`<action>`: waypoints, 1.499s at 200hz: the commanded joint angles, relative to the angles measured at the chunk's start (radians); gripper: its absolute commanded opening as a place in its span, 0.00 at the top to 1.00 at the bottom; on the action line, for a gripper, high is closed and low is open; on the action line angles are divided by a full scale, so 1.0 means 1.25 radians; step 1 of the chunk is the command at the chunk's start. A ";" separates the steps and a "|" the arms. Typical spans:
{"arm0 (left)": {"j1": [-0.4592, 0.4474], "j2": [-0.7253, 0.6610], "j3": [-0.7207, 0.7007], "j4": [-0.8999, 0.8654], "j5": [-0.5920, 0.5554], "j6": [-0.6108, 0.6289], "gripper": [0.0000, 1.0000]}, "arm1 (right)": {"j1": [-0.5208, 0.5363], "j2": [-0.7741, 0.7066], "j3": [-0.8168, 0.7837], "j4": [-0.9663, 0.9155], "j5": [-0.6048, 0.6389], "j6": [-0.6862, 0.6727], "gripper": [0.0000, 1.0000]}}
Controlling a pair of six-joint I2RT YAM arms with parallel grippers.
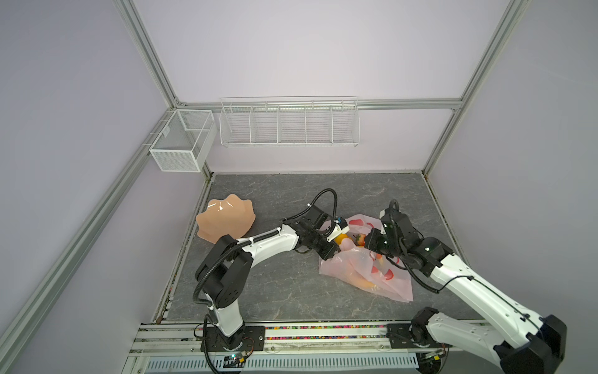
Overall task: Place the fruits into the plastic bag
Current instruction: Pick up the plastic bag from the center of the table.
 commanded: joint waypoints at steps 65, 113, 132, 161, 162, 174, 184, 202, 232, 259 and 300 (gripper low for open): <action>-0.011 -0.257 -0.130 0.107 -0.144 -0.107 1.00 | -0.027 0.037 0.118 -0.094 0.024 -0.082 0.25; -0.040 -0.270 -0.150 0.109 -0.174 -0.103 1.00 | -0.171 0.162 0.369 -0.195 -0.122 -0.288 0.03; -0.039 -0.279 -0.161 0.112 -0.190 -0.095 1.00 | -0.221 0.277 0.480 -0.245 -0.248 -0.360 0.01; -0.039 -0.290 -0.166 0.117 -0.201 -0.088 1.00 | -0.218 0.506 0.686 -0.376 -0.377 -0.474 0.06; -0.039 -0.290 -0.166 0.117 -0.202 -0.088 1.00 | -0.218 0.513 0.693 -0.380 -0.381 -0.478 0.06; -0.040 -0.292 -0.168 0.119 -0.205 -0.088 1.00 | -0.203 0.601 0.776 -0.439 -0.394 -0.523 0.09; -0.039 -0.295 -0.170 0.121 -0.208 -0.089 1.00 | -0.185 0.664 0.837 -0.477 -0.376 -0.552 0.09; -0.040 -0.300 -0.177 0.131 -0.209 -0.089 1.00 | -0.151 0.765 0.934 -0.527 -0.349 -0.599 0.10; -0.040 -0.295 -0.173 0.133 -0.205 -0.090 1.00 | -0.103 0.907 1.070 -0.576 -0.312 -0.644 0.09; -0.042 -0.290 -0.170 0.133 -0.201 -0.090 1.00 | -0.069 1.001 1.161 -0.596 -0.307 -0.666 0.09; -0.042 -0.289 -0.169 0.129 -0.203 -0.090 1.00 | -0.026 1.088 1.228 -0.615 -0.284 -0.711 0.10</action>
